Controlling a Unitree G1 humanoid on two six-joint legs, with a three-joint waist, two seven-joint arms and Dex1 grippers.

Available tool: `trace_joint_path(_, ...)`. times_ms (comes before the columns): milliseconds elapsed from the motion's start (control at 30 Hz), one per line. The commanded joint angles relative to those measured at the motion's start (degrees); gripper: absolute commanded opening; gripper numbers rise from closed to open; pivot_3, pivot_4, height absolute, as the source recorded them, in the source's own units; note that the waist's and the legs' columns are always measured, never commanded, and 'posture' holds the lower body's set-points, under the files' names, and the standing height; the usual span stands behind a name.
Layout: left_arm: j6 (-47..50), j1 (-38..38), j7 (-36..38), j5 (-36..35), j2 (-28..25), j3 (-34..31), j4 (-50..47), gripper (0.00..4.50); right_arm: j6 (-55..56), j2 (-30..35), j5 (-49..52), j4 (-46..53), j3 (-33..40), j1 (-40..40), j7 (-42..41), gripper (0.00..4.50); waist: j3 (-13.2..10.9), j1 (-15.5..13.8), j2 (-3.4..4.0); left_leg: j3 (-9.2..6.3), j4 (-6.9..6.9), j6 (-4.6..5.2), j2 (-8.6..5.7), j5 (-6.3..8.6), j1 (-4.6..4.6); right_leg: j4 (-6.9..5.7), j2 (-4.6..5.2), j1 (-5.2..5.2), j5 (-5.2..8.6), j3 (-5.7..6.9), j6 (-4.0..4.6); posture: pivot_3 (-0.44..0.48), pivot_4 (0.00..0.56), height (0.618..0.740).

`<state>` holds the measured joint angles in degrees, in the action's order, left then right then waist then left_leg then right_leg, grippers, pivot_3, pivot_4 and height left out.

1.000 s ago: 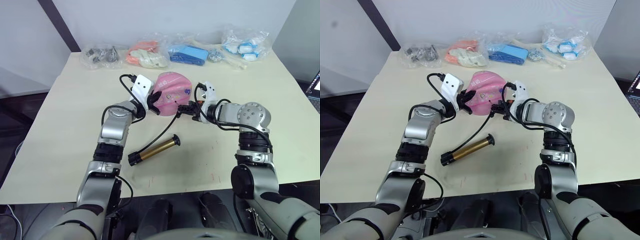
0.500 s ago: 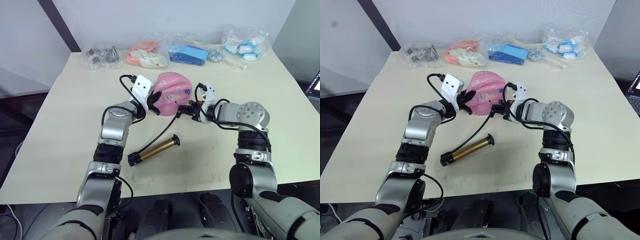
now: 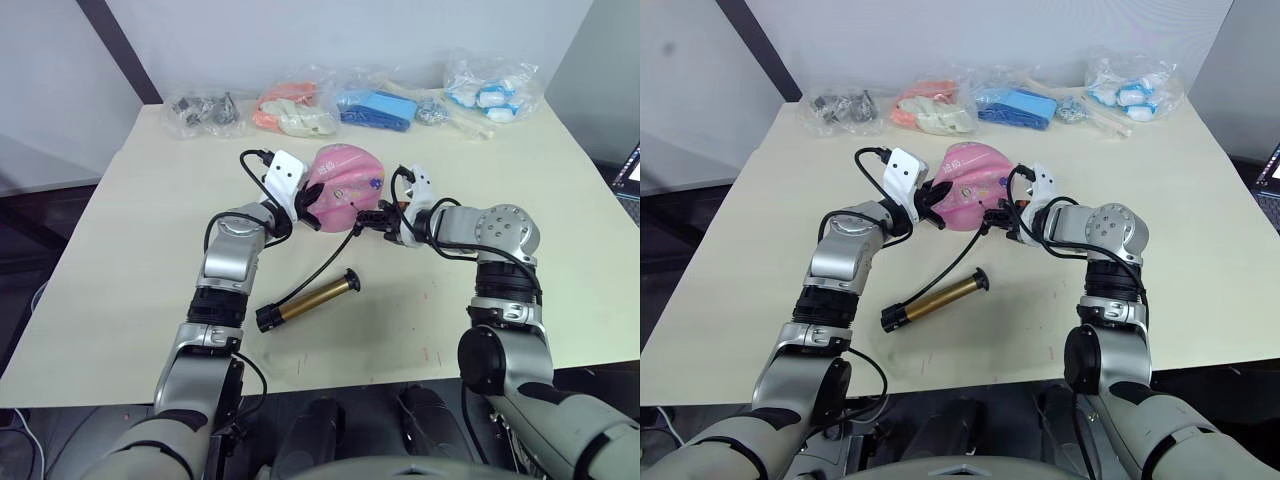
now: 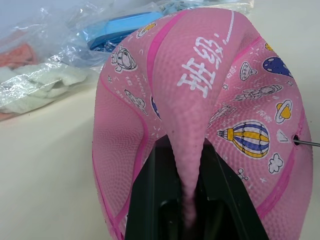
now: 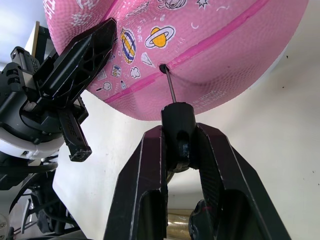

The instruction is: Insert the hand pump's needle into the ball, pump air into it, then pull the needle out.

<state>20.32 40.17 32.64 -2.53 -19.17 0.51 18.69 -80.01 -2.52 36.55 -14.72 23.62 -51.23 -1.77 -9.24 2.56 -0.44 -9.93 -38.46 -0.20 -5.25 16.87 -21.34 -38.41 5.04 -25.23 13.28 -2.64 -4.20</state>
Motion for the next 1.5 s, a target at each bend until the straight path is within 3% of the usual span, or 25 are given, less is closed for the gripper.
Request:
trace_joint_path(33, 0.3, -0.6, 0.5, -0.6, 0.1, 0.6, 1.0, 0.01, -0.2, 0.1, -0.2, 0.9, 1.2, -0.1, 1.3, 0.35, 0.0, 0.0, 0.00, 0.00, 0.00, 0.00, 0.00, 0.00, 0.00, 0.00, 0.00, 0.00, 0.00, 0.00, 0.00, 0.000, 0.150, 0.740)
trace_joint_path(333, 0.2, -1.0, 0.6, -0.7, 0.1, 0.6, 1.0, 0.01, -0.8, -0.5, -0.1, 0.5, 2.2, -0.6, 2.5, 0.35, 0.0, 0.0, 0.00, 0.00, 0.00, 0.00, 0.00, 0.00, 0.00, 0.00, 0.00, 0.00, 0.00, 0.00, 0.00, 0.000, 0.150, 0.740)
trace_joint_path(667, 0.0, -2.5, 1.4, -0.7, 0.4, 1.4, -0.2, 0.01, -5.5, -4.9, -0.1, -3.9, 14.2, -7.8, 11.8, 0.35, 0.1, 0.0, 0.07, 0.00, 0.00, 0.00, 0.00, 0.00, 0.00, -0.02, 0.00, 0.00, 0.00, -0.01, 0.00, 0.000, 0.150, 0.740)
trace_joint_path(900, 0.0, -3.3, 2.8, -1.4, 0.2, 1.4, -0.2, 0.01, -3.0, -5.7, 0.6, -9.6, 21.9, -13.1, 17.6, 0.35, 0.2, 0.0, 0.21, 0.03, 0.01, 0.00, 0.00, 0.00, 0.01, -0.04, 0.00, -0.01, 0.00, -0.03, 0.00, 0.000, 0.150, 0.740)
trace_joint_path(1500, -2.4, -2.5, 10.2, -3.0, -1.8, 2.9, 6.0, 0.01, 6.5, -3.7, 0.6, -21.5, 18.2, -17.0, 16.0, 0.35, 0.4, 1.4, 0.31, 0.05, 0.03, 0.00, 0.03, 0.00, 0.07, -0.11, -0.03, 0.00, 0.00, -0.06, 0.00, 0.000, 0.150, 0.740)
